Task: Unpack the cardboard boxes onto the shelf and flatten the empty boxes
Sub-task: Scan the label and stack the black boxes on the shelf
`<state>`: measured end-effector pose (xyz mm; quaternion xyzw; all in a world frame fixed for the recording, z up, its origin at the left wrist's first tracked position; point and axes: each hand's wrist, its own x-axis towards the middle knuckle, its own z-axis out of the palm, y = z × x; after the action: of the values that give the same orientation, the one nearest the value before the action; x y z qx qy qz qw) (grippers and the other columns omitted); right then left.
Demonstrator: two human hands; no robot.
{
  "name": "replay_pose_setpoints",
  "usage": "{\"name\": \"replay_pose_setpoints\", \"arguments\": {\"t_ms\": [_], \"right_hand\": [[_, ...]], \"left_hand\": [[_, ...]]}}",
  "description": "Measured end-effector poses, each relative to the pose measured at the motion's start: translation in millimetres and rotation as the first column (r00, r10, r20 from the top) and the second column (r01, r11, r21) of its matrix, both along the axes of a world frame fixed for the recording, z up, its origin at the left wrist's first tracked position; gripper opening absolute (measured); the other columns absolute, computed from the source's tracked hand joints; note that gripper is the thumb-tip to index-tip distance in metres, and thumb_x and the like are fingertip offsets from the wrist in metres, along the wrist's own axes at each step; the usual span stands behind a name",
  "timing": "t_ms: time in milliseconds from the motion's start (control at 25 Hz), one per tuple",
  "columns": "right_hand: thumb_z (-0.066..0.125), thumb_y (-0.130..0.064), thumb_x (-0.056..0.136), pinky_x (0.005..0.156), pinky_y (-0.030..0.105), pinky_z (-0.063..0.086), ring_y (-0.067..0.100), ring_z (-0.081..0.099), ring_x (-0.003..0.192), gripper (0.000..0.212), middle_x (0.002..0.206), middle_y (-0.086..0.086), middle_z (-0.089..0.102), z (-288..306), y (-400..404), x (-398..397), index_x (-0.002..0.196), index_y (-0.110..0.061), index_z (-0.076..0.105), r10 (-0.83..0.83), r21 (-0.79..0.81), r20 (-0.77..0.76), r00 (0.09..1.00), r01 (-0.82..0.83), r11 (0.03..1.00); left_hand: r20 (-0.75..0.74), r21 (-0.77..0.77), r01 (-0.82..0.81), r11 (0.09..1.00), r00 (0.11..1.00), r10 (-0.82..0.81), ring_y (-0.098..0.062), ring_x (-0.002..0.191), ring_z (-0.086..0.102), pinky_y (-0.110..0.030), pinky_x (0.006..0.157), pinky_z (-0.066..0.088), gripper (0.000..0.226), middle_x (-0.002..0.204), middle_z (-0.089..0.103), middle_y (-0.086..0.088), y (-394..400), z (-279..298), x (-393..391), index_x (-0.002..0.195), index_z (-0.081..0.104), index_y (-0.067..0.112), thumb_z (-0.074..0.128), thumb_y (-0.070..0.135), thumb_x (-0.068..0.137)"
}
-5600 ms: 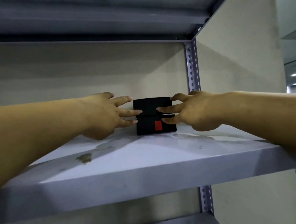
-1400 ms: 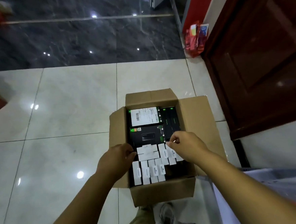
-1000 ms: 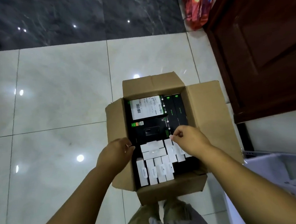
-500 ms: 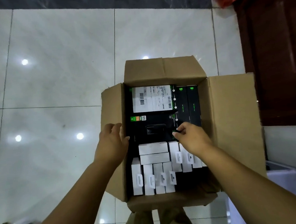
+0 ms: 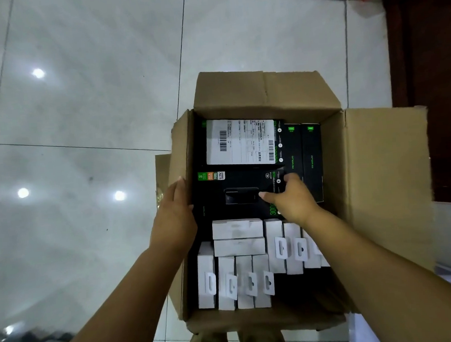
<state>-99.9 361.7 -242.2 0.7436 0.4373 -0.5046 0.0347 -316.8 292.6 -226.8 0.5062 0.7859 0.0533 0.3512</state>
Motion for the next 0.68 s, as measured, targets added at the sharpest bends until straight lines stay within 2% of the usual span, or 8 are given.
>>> {"name": "replay_pose_setpoints", "arguments": {"t_ms": [40,120,240,320,440,560,680], "right_hand": [[0.073,-0.023,0.085,0.087,0.030,0.041,0.022,0.047,0.108,0.066,0.118,0.008,0.046,2.2,1.5,-1.5,0.134,0.000,0.035,-0.087,-0.003,-0.060,0.994,0.087,0.996],[0.074,-0.019,0.084,0.087,0.028,0.040,0.019,0.046,0.104,0.065,0.113,0.005,0.044,4.3,3.3,-2.5,0.133,0.000,0.035,-0.197,-0.008,-0.136,0.971,0.198,0.980],[0.076,-0.013,0.082,0.097,0.035,0.045,0.023,0.053,0.109,0.055,0.118,0.009,0.051,7.7,3.2,-1.7,0.123,-0.003,0.040,-0.308,0.018,-0.206,0.929,0.318,0.948],[0.076,-0.008,0.081,0.098,0.043,0.049,0.026,0.061,0.107,0.049,0.118,0.010,0.060,10.0,1.2,0.2,0.118,-0.003,0.044,-0.368,0.011,-0.257,0.894,0.384,0.923],[0.076,-0.008,0.081,0.092,0.046,0.053,0.027,0.066,0.100,0.039,0.114,0.013,0.066,13.1,-2.6,-0.2,0.116,-0.004,0.060,-0.302,0.041,-0.262,0.917,0.323,0.945],[0.080,-0.016,0.077,0.088,0.045,0.055,0.028,0.065,0.100,0.046,0.115,0.014,0.064,19.0,-7.8,-2.1,0.117,-0.005,0.059,-0.306,0.088,-0.225,0.925,0.332,0.939],[0.085,-0.032,0.068,0.088,0.047,0.055,0.029,0.065,0.101,0.052,0.115,0.013,0.063,19.1,-14.3,1.2,0.109,-0.012,0.059,-0.305,0.115,-0.232,0.924,0.337,0.934]], "left_hand": [[0.009,-0.005,-0.003,1.000,1.000,0.003,-0.026,0.125,0.048,-0.036,0.100,0.042,0.059,0.147,0.037,-0.005,0.3,-0.3,-0.3,0.147,0.028,0.013,0.050,0.003,0.094],[0.031,-0.028,-0.012,1.000,0.999,0.013,-0.025,0.124,0.049,-0.035,0.101,0.042,0.060,0.148,0.037,-0.004,0.9,0.1,-0.8,0.148,0.027,0.014,0.050,0.002,0.094],[0.050,-0.050,0.003,0.999,0.999,-0.001,-0.025,0.126,0.048,-0.035,0.102,0.040,0.059,0.149,0.037,-0.004,2.3,2.1,-2.5,0.149,0.027,0.014,0.048,0.003,0.095],[0.069,-0.060,0.019,0.998,0.998,-0.015,-0.024,0.122,0.051,-0.034,0.101,0.042,0.058,0.148,0.039,-0.005,3.7,3.6,-3.4,0.148,0.028,0.013,0.049,0.003,0.095],[0.091,-0.084,0.036,0.996,0.995,-0.028,-0.024,0.121,0.053,-0.035,0.100,0.043,0.057,0.147,0.040,-0.006,5.0,2.6,-6.3,0.146,0.029,0.012,0.050,0.003,0.094],[0.096,-0.093,0.067,0.993,0.994,-0.058,-0.029,0.131,0.045,-0.039,0.105,0.041,0.060,0.151,0.037,-0.006,3.5,0.2,-9.6,0.147,0.027,0.012,0.051,0.003,0.093],[0.083,-0.119,0.080,0.990,0.994,-0.071,-0.028,0.138,0.035,-0.035,0.109,0.034,0.064,0.157,0.025,-0.004,1.3,3.5,-9.9,0.151,0.021,0.013,0.050,0.004,0.094]]}}
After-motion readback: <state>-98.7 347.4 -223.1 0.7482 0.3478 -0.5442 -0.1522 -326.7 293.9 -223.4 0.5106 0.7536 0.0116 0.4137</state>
